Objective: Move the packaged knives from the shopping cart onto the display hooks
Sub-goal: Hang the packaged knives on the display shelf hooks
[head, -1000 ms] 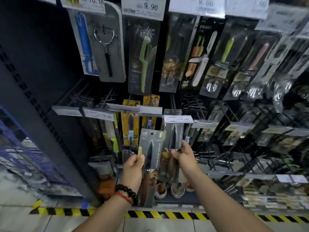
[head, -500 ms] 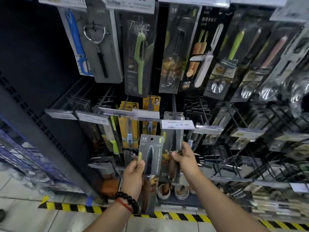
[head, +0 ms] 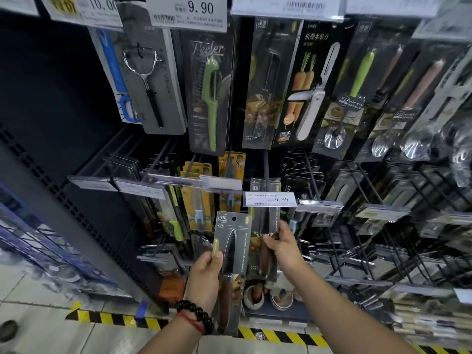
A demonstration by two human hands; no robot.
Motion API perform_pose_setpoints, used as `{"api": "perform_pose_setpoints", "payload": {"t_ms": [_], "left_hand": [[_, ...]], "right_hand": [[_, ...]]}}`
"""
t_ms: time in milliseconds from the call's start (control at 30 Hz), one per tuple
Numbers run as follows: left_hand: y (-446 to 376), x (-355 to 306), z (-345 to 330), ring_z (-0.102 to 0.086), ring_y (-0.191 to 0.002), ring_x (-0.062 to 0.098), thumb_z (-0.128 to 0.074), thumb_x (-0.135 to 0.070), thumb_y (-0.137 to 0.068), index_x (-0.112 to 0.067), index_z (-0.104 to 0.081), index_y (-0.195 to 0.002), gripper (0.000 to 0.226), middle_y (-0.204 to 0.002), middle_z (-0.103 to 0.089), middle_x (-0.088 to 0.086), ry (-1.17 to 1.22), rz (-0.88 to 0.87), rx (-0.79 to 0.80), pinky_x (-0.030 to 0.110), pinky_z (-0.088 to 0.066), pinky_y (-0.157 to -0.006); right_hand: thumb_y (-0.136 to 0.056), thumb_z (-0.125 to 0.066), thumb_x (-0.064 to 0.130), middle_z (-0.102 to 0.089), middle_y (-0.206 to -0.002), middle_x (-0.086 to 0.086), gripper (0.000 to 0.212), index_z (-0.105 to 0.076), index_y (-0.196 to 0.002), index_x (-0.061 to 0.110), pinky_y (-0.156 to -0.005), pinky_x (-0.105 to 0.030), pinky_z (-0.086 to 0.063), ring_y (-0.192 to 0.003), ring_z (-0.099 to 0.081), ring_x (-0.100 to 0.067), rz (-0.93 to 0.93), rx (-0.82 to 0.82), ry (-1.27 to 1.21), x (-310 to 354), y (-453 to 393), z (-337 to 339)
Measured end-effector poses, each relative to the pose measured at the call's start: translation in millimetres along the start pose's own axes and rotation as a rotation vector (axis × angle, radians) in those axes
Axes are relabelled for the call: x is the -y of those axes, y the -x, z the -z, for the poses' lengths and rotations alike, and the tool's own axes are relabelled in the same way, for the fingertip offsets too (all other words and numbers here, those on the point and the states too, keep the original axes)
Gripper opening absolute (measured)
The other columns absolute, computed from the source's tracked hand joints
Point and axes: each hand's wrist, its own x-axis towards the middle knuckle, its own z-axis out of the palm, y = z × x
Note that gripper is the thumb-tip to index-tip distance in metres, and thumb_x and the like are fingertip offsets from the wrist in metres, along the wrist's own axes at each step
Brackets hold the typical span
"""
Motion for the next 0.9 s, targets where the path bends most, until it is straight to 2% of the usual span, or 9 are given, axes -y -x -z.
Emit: {"api": "perform_pose_setpoints", "payload": {"t_ms": [100, 200, 267, 333, 433, 567, 667, 733, 900], "left_hand": [[0.4, 0.2, 3.0, -0.037, -0.063, 0.012, -0.051, -0.025, -0.098, -0.019, -0.046, -0.064, 0.035, -0.060, -0.035, -0.009, -0.012, -0.007, -0.004, 0.030, -0.028, -0.064], [2.2, 1.8, 6.3, -0.035, -0.063, 0.012, -0.051, -0.023, -0.098, -0.018, -0.044, -0.064, 0.035, -0.062, -0.033, -0.007, -0.017, -0.017, -0.014, 0.031, -0.028, -0.064], [3.7, 2.1, 7.8, -0.033, -0.064, 0.012, -0.051, -0.023, -0.098, -0.016, -0.039, -0.065, 0.036, -0.065, -0.030, -0.004, -0.020, -0.036, -0.015, 0.030, -0.026, -0.064], [5.1, 0.7, 8.2, -0.032, -0.064, 0.011, -0.051, -0.022, -0.098, -0.017, -0.037, -0.065, 0.036, -0.065, -0.029, -0.005, -0.021, -0.050, -0.006, 0.028, -0.025, -0.063], [5.0, 0.9, 5.4, -0.034, -0.065, 0.010, -0.050, -0.023, -0.099, -0.017, -0.040, -0.066, 0.035, -0.066, -0.032, -0.006, -0.033, -0.032, 0.039, 0.028, -0.027, -0.065], [1.7, 3.2, -4.2, -0.033, -0.072, 0.015, -0.048, -0.026, -0.099, -0.013, -0.038, -0.072, 0.032, -0.075, -0.028, 0.004, -0.028, -0.026, 0.107, 0.030, -0.026, -0.069], [-0.1, 4.7, -16.1, -0.041, -0.075, 0.014, -0.048, -0.027, -0.100, -0.001, -0.050, -0.081, 0.032, -0.078, -0.040, 0.004, -0.034, -0.003, 0.150, 0.028, -0.033, -0.069], [0.0, 2.5, -25.0, -0.046, -0.079, 0.012, -0.048, -0.028, -0.100, 0.002, -0.055, -0.090, 0.032, -0.083, -0.048, 0.002, -0.044, 0.001, 0.169, 0.025, -0.036, -0.070], [5.1, -9.1, -38.8, -0.043, -0.071, 0.012, -0.047, -0.027, -0.100, 0.003, -0.050, -0.082, 0.035, -0.076, -0.043, 0.004, -0.058, -0.037, 0.158, 0.019, -0.034, -0.062]], "right_hand": [[-0.096, -0.055, 0.002, -0.068, -0.110, -0.007, 0.049, -0.035, -0.141, 0.006, -0.073, -0.018, -0.056, -0.092, -0.072, -0.011, -0.042, -0.004, 0.017, 5.1, -12.1, -0.6], [-0.099, -0.049, -0.001, -0.065, -0.093, 0.006, 0.045, -0.032, -0.141, -0.001, -0.058, -0.005, -0.047, -0.070, -0.067, 0.003, -0.042, 0.021, 0.000, 16.0, -16.5, -3.8], [-0.101, -0.046, 0.002, -0.058, -0.102, 0.006, 0.048, -0.028, -0.146, 0.002, -0.067, -0.006, -0.045, -0.081, -0.059, 0.001, -0.030, 0.013, 0.012, 21.8, -21.9, -4.0], [-0.103, -0.046, 0.013, -0.053, -0.124, -0.002, 0.051, -0.025, -0.149, 0.007, -0.085, -0.018, -0.042, -0.099, -0.053, -0.009, -0.057, 0.005, 0.064, 23.2, -31.1, -1.9], [-0.103, -0.046, 0.025, -0.052, -0.130, -0.008, 0.043, -0.036, -0.141, 0.009, -0.098, -0.036, -0.039, -0.111, -0.051, -0.024, -0.077, -0.041, 0.135, 17.7, -39.0, 4.2], [-0.100, -0.051, 0.018, -0.051, -0.134, -0.007, 0.039, -0.043, -0.138, 0.011, -0.105, -0.039, -0.038, -0.122, -0.049, -0.026, -0.086, -0.136, 0.129, 6.8, -20.1, 10.0], [-0.098, -0.054, 0.014, -0.061, -0.116, -0.007, 0.026, -0.056, -0.124, 0.010, -0.090, -0.036, -0.048, -0.100, -0.059, -0.022, -0.066, -0.174, 0.095, 1.9, 8.3, 11.3], [-0.098, -0.054, 0.013, -0.067, -0.102, -0.011, 0.019, -0.062, -0.114, 0.008, -0.075, -0.033, -0.051, -0.086, -0.063, -0.021, -0.032, -0.109, 0.035, 6.0, 27.6, 8.0], [-0.095, -0.058, 0.026, -0.071, -0.097, -0.007, 0.017, -0.071, -0.096, 0.014, -0.085, -0.036, -0.048, -0.093, -0.066, -0.022, 0.069, -0.005, -0.054, 29.4, 53.2, 0.1]]}}
